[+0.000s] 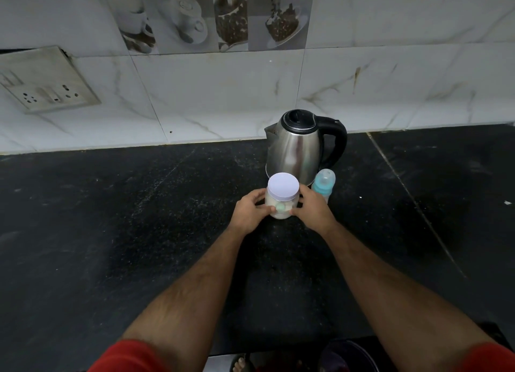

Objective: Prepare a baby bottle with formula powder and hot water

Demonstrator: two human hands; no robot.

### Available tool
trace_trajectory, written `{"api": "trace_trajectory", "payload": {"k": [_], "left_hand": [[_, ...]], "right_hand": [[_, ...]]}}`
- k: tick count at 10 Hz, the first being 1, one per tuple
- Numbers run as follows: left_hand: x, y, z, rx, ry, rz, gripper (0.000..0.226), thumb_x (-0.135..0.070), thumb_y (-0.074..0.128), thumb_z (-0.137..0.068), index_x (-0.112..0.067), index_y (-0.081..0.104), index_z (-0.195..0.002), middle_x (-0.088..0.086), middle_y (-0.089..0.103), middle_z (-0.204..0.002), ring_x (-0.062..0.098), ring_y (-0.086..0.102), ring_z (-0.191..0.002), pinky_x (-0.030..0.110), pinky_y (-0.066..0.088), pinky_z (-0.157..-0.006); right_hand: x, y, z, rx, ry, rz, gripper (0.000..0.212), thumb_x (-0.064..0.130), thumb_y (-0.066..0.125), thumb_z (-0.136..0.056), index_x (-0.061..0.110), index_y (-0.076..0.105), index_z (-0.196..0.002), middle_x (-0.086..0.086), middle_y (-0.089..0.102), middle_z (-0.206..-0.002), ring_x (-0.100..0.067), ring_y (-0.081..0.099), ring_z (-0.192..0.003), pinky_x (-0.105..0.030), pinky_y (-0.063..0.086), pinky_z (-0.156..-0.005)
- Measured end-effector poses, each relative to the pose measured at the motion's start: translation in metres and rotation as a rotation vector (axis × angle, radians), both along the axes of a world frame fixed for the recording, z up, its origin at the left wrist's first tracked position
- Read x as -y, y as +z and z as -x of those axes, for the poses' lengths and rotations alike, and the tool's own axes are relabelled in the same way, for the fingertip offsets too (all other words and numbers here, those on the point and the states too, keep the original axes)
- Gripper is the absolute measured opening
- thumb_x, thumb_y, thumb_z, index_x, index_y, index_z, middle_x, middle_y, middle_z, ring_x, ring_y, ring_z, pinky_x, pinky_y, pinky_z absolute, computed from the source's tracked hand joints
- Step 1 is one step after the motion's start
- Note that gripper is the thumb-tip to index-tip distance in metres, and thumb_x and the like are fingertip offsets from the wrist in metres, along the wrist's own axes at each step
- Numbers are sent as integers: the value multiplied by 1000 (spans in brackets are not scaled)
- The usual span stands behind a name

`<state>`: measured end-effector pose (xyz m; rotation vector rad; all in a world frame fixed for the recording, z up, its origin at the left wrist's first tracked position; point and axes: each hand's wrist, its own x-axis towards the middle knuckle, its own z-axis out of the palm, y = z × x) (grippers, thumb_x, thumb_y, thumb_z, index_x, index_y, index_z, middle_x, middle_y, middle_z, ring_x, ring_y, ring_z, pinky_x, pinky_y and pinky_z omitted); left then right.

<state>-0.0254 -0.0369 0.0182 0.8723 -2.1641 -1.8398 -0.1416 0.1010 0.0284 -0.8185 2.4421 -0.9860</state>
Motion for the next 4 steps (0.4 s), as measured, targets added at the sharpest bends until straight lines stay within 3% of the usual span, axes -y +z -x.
{"api": "trace_trajectory", "payload": {"k": [2, 4], "left_hand": [[-2, 1, -5, 70, -98, 88, 78, -6, 77, -84, -7, 37, -151, 7, 46, -152, 21, 46, -139, 30, 35, -116], [-19, -9, -24, 103, -33, 392, 68, -27, 74, -87, -17, 45, -149, 3, 54, -147, 19, 49, -136, 31, 36, -114]], "right_hand": [[-3, 2, -3, -63, 7, -30, 70, -1, 75, -79, 7, 47, -142, -12, 61, -136, -29, 58, -123, -46, 46, -106], [-27, 2, -23, -244, -49, -42, 41, 17, 72, -88, 8, 61, -125, -11, 68, -118, -26, 65, -109, -37, 52, -94]]}}
